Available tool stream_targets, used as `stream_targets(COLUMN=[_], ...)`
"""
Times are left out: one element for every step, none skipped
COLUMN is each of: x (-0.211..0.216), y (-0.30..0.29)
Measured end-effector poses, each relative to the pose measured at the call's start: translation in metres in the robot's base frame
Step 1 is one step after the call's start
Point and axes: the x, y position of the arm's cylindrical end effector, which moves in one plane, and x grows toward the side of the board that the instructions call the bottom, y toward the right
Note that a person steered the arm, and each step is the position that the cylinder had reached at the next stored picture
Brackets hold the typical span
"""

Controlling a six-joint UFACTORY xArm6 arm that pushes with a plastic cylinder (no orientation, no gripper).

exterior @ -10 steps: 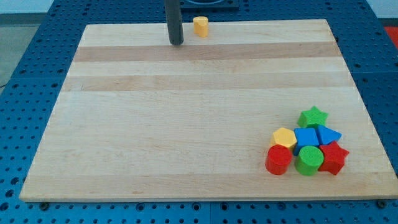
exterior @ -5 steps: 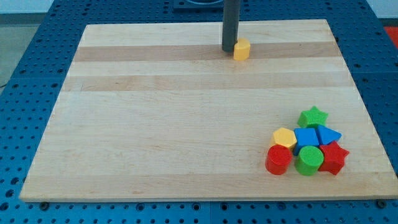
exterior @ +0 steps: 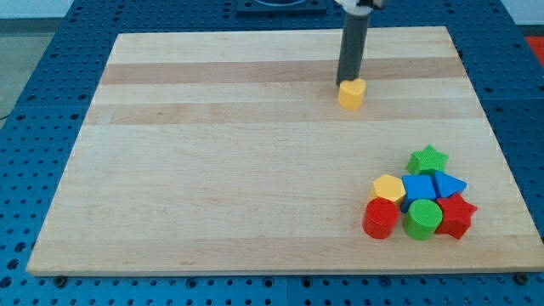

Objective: Slide the heart into the group of blocks at the bottom right of the board

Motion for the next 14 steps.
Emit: stream_targets(x=[0.031, 0.020, 0.003, 0.022, 0.066, 0.099, 0.089, 0.058, 0.055, 0.083, 0.107, 0.119, 0.115, 0.091], y=[0.000, 0.001, 0.012, 0.025, 0.025, 0.025, 0.025, 0.014, -0.024, -0.037, -0.013, 0.020, 0.027, 0.027])
